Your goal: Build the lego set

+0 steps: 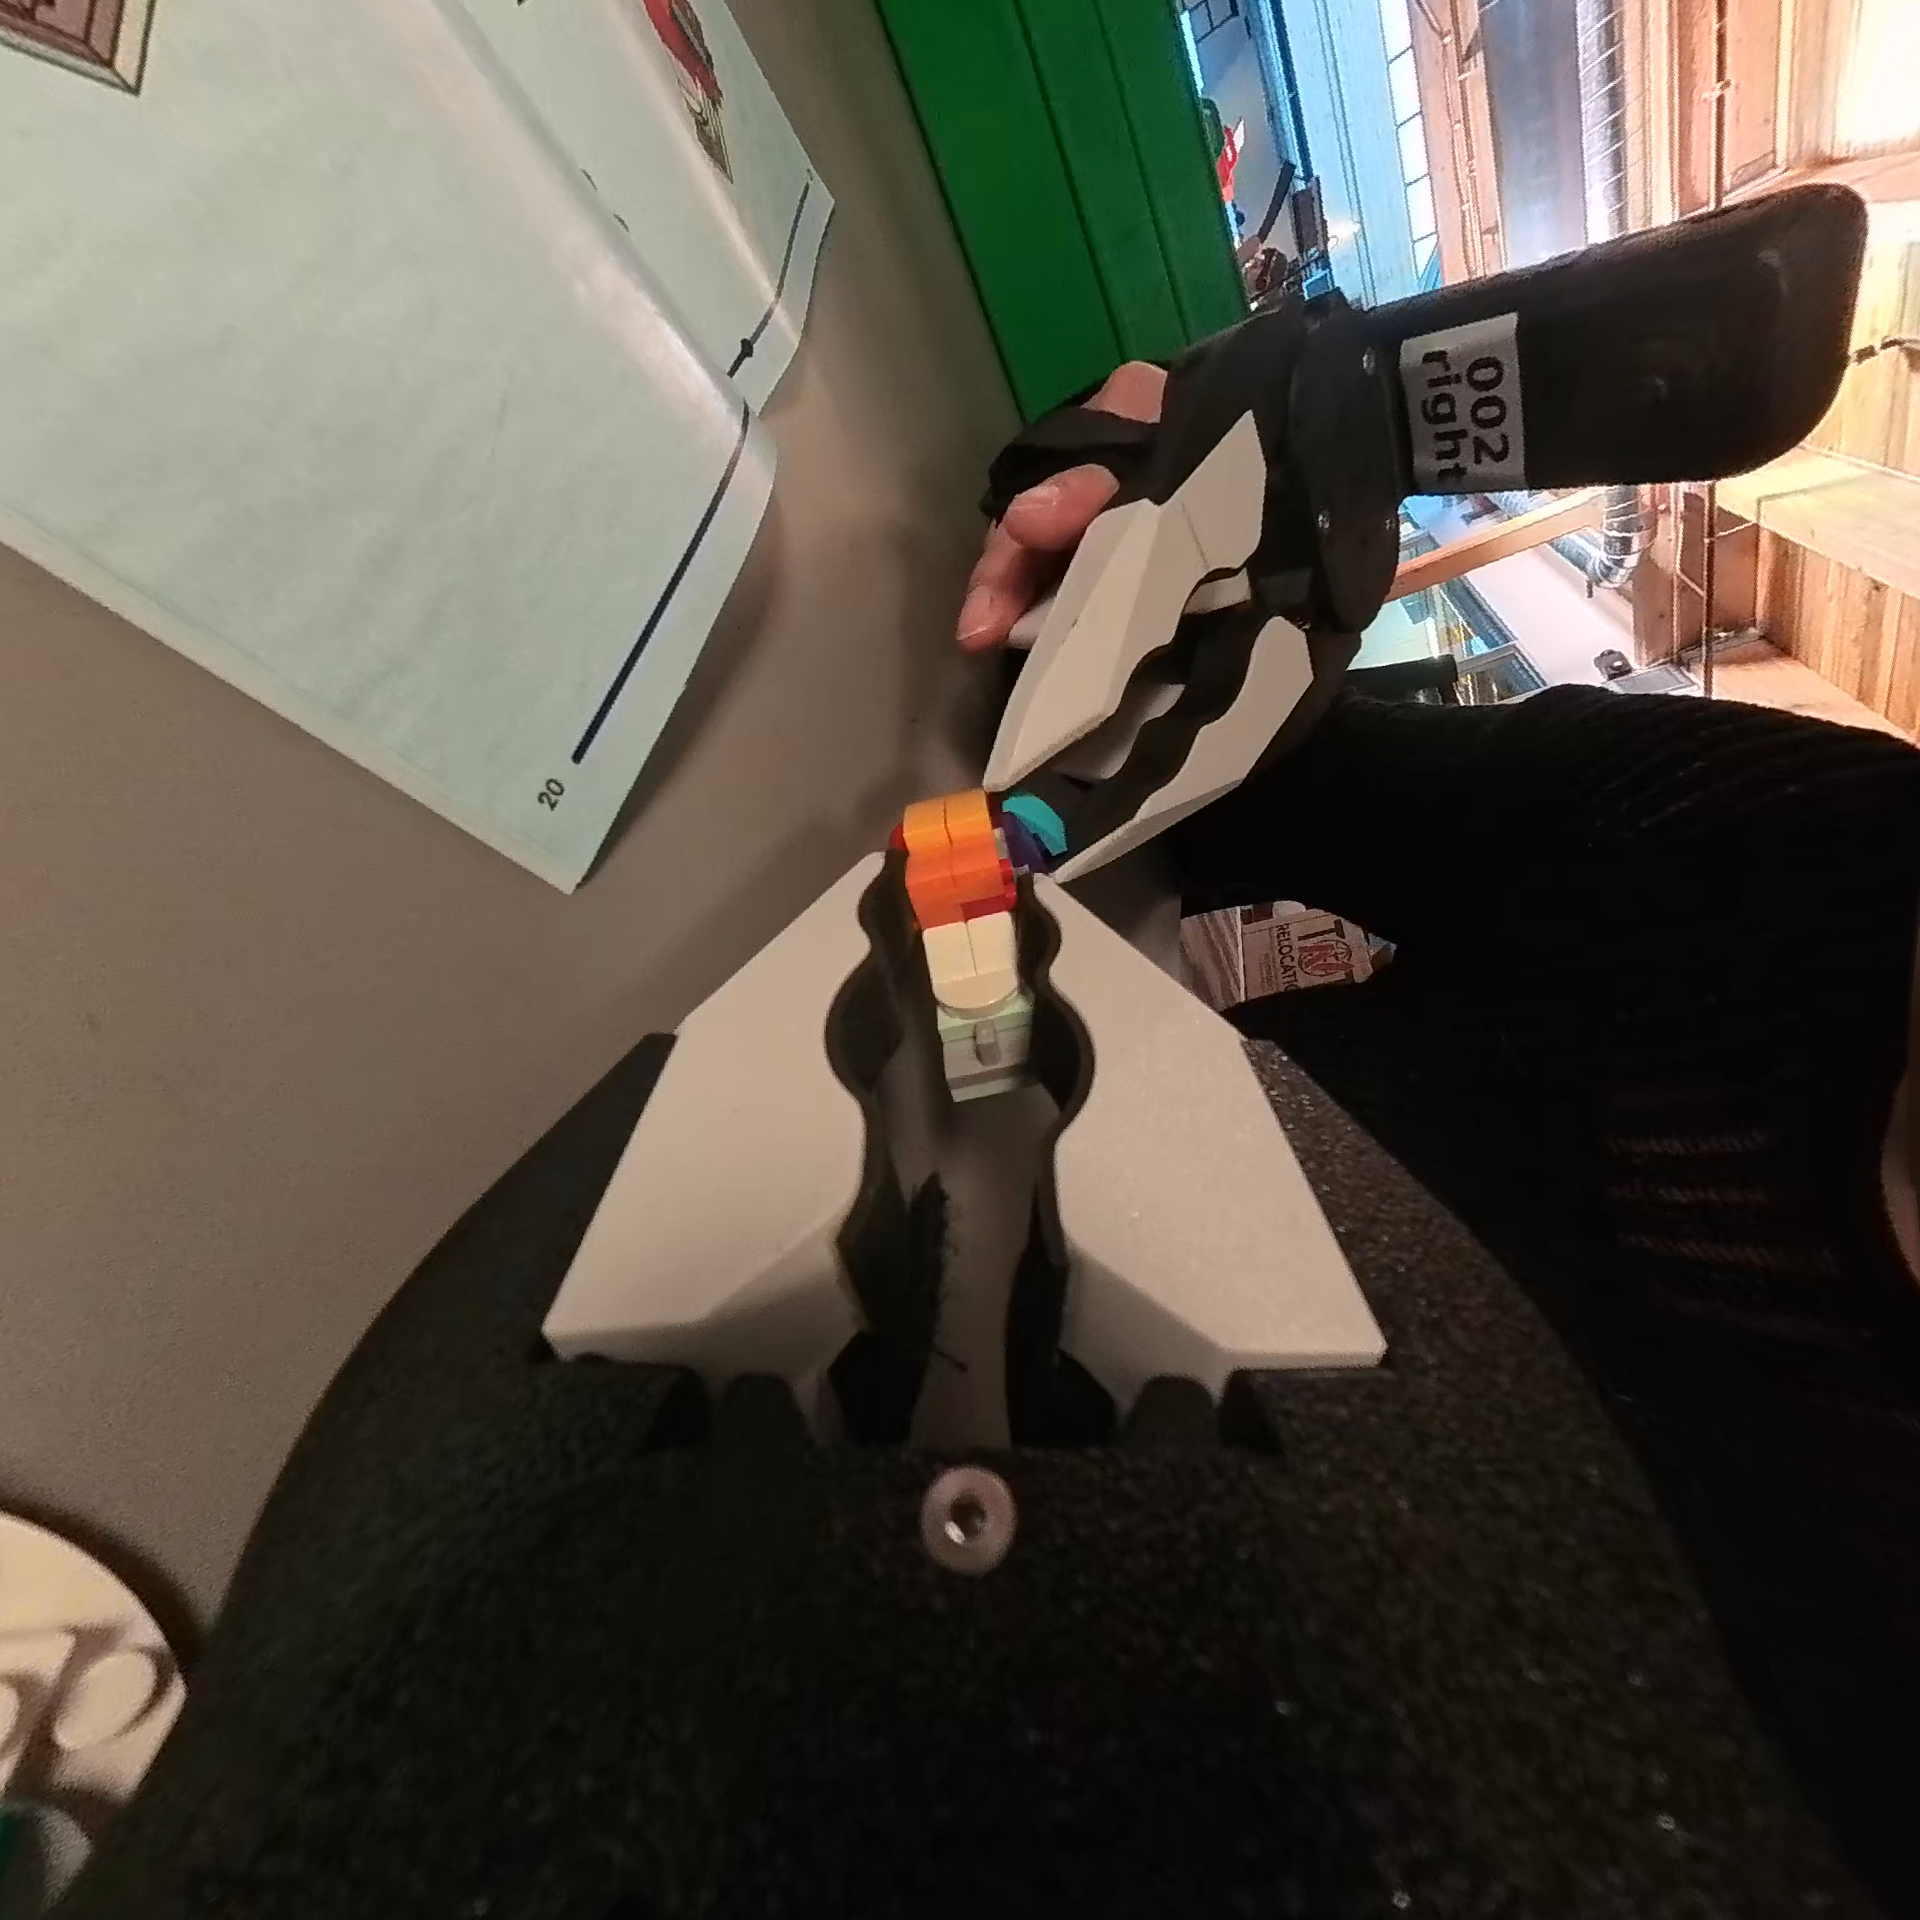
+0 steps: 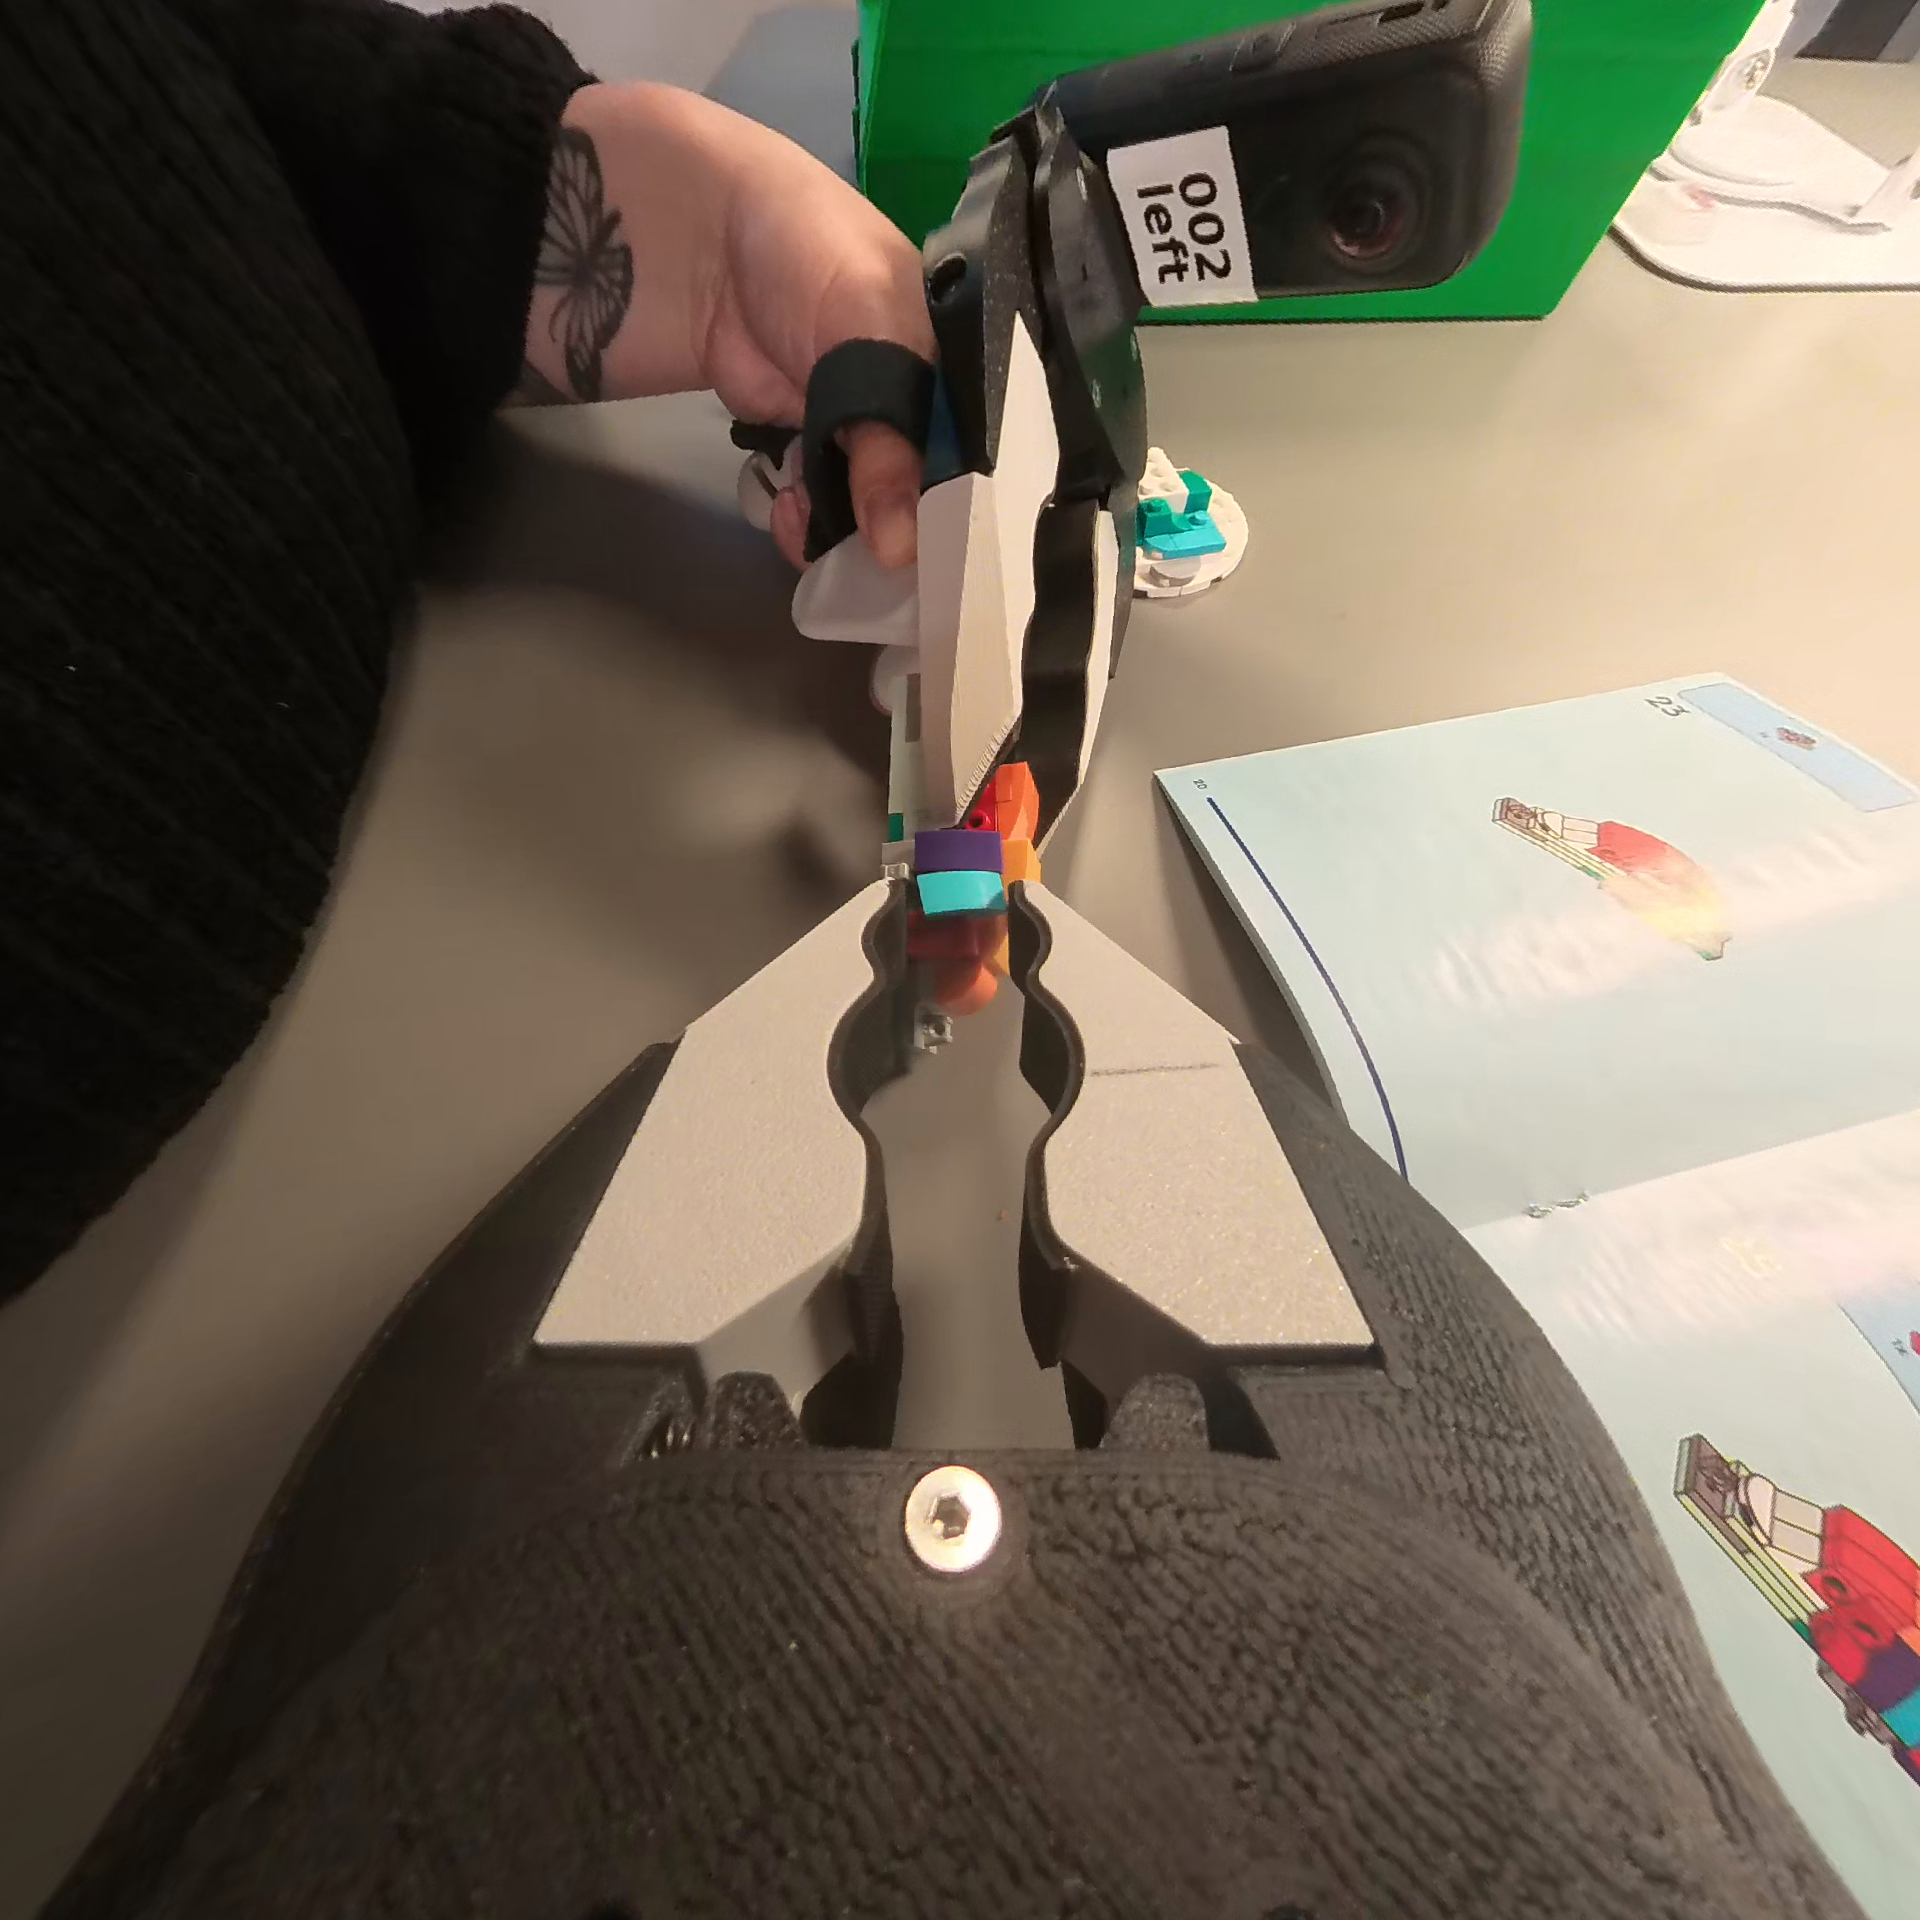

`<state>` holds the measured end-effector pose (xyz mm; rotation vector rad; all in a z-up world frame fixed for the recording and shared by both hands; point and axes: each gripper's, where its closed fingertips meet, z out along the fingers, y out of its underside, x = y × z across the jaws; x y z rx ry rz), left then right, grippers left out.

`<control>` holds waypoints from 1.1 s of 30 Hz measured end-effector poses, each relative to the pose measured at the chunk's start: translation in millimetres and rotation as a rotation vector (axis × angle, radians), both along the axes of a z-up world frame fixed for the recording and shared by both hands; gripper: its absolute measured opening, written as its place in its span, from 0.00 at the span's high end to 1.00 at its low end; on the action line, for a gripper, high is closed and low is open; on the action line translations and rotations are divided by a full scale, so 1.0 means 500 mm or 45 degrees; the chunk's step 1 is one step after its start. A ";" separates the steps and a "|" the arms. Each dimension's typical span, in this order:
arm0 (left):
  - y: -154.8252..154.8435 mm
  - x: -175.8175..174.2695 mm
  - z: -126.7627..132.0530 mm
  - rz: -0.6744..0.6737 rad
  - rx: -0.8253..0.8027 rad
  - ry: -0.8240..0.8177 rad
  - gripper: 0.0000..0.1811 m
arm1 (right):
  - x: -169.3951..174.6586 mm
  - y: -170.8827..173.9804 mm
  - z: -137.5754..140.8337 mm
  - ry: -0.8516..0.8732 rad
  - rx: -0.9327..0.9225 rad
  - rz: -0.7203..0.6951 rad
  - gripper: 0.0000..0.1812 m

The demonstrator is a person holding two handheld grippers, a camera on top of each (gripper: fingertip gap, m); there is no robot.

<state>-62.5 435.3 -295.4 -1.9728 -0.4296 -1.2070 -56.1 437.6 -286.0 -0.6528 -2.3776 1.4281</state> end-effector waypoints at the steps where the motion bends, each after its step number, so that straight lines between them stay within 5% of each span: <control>1: 0.000 0.000 0.000 0.000 0.000 -0.001 0.90 | 0.000 0.000 0.000 0.000 0.000 -0.001 0.91; 18: 0.001 -0.004 0.002 0.029 0.013 0.010 0.90 | -0.007 0.002 0.019 0.051 -0.045 -0.020 0.92; 27: -0.019 0.031 0.058 0.200 0.150 -0.344 0.90 | 0.013 -0.007 0.091 0.142 -0.119 0.083 0.97; 33: -0.046 0.064 0.047 0.209 0.108 -0.343 0.90 | 0.014 0.002 0.073 0.087 -0.074 0.079 0.96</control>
